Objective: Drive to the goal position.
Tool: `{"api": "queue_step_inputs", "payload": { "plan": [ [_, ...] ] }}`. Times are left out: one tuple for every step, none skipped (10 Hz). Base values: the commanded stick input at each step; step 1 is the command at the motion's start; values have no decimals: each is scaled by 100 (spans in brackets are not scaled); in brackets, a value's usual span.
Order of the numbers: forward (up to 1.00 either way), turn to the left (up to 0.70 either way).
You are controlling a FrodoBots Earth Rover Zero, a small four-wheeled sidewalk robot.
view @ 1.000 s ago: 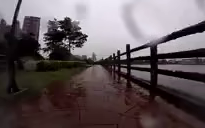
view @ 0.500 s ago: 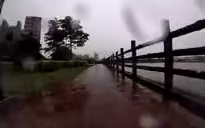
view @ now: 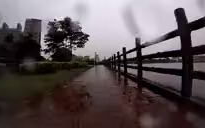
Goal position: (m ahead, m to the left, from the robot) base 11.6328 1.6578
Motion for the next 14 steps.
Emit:
{"api": "queue_step_inputs", "payload": {
  "plan": [
    [100,0],
    [100,0],
    [100,0],
    [100,0],
    [100,0],
    [100,0],
    [100,0],
    [100,0],
    [100,0],
    [100,0],
    [100,0],
    [100,0],
    [100,0],
    [100,0]
  ]
}}
